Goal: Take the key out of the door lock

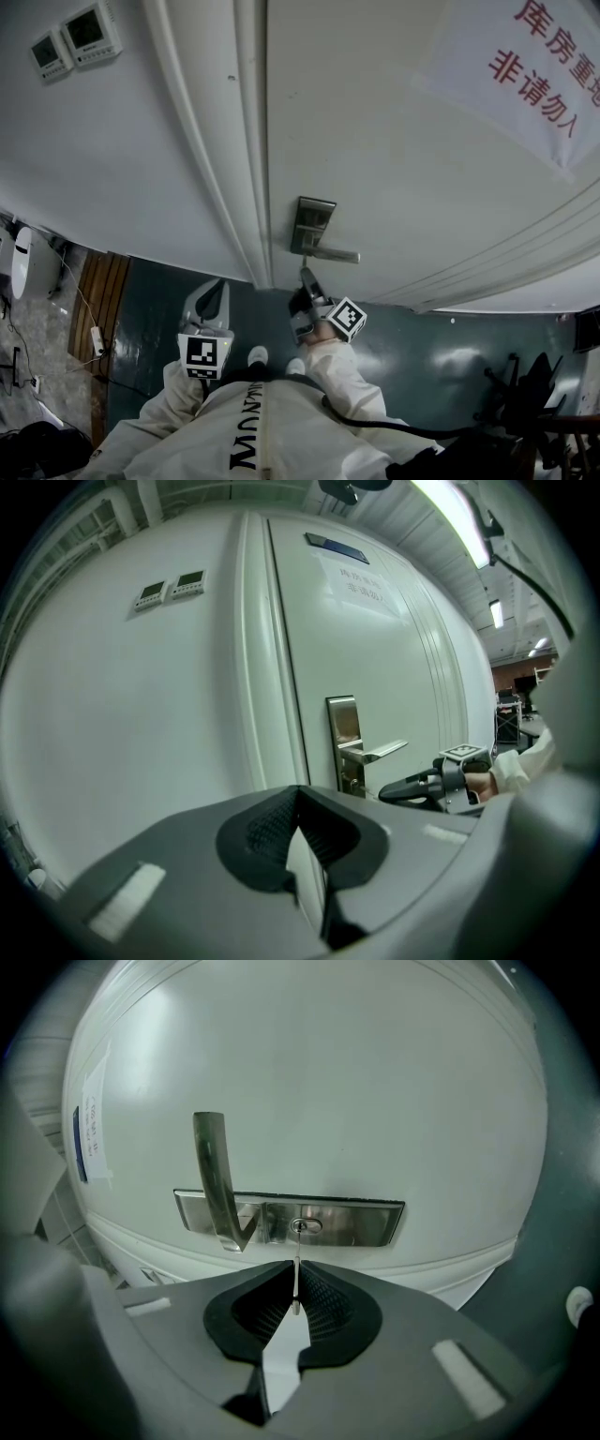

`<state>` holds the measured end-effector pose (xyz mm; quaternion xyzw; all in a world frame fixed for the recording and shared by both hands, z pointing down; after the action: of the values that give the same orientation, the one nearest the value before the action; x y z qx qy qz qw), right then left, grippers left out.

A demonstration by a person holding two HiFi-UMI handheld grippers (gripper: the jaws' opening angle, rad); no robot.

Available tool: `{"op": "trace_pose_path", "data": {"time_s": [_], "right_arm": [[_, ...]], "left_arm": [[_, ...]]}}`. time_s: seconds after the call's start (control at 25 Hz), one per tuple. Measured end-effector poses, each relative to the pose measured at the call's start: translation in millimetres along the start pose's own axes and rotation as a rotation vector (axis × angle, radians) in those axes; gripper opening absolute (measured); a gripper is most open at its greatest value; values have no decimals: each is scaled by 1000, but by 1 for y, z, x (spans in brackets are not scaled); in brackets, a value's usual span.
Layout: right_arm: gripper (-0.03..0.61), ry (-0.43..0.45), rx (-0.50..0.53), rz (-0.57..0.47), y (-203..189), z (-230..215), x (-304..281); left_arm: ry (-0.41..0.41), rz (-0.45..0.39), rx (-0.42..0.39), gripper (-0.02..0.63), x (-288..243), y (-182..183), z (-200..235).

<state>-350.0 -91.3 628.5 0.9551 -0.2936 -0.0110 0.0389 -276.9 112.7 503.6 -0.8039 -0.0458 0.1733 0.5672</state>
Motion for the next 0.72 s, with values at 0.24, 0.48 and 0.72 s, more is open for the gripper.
{"op": "trace_pose_path", "data": {"time_s": [0.24, 0.48, 0.72], "right_arm": [[22, -49, 166, 18, -2, 11, 5], [21, -143, 438, 26, 1, 28, 17], [23, -234, 717, 24, 0, 46, 28]], "left_arm": [[-19, -6, 0, 0, -5, 2, -4], [-37, -15, 1, 0, -10, 3, -7], [-62, -24, 4, 0, -18, 6, -12]]}}
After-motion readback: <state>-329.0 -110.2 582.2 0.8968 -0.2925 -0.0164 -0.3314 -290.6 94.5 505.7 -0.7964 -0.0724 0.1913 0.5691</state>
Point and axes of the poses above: the fingertips, and each gripper's own axes: x backward along the fingers, z to its left, y out of its top, the point moved 3 cm from there along x, backward along the fingers, and after that the axes turned 8 degrees about -x, right-handed, at the moved point
